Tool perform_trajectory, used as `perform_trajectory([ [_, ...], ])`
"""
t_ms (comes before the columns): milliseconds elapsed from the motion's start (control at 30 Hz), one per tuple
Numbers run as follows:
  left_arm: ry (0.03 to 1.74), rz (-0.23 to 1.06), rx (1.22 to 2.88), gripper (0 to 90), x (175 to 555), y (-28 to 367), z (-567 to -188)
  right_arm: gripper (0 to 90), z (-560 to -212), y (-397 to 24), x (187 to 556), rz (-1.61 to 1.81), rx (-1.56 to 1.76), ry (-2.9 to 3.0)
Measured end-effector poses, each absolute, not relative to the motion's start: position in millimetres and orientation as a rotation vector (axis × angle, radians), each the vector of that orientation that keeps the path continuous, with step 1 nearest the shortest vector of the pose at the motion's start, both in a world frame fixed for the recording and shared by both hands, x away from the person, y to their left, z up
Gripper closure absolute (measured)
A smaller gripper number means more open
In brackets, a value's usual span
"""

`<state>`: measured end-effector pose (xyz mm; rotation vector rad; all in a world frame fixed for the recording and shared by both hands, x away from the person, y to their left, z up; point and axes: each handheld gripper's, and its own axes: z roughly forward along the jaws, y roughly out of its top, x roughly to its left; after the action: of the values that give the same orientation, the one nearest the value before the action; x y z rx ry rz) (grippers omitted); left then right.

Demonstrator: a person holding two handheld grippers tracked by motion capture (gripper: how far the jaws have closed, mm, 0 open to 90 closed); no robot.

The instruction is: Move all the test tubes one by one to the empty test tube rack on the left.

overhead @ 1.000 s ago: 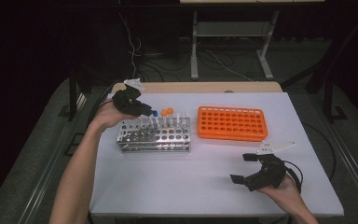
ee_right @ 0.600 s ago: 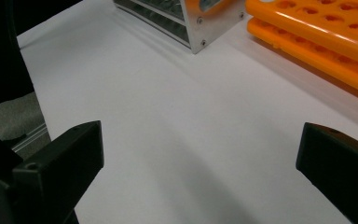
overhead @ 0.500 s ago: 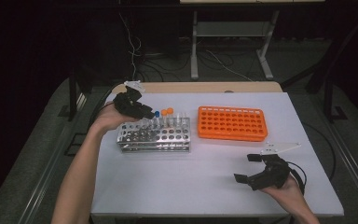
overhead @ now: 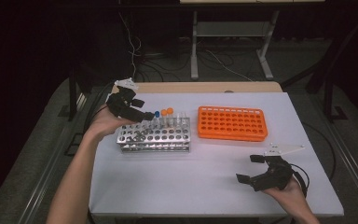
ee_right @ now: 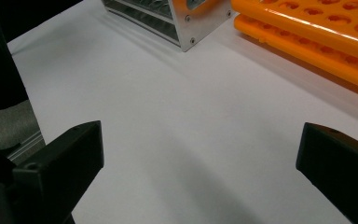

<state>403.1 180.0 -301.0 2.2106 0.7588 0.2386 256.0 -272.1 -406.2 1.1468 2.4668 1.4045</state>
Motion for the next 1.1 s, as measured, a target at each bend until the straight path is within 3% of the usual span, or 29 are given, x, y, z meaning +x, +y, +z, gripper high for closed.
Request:
perform_trajectory([
  [267, 0.806, 0.253, 2.128, 0.0, 374, 185, -306, 0.2, -407, -272, 253, 1.41, 1.156, 2.457],
  [1100, 0.761, 0.25, 1.957, 0.0, 294, 180, -354, 0.2, -409, -275, 247, 1.421, 1.178, 2.433],
])
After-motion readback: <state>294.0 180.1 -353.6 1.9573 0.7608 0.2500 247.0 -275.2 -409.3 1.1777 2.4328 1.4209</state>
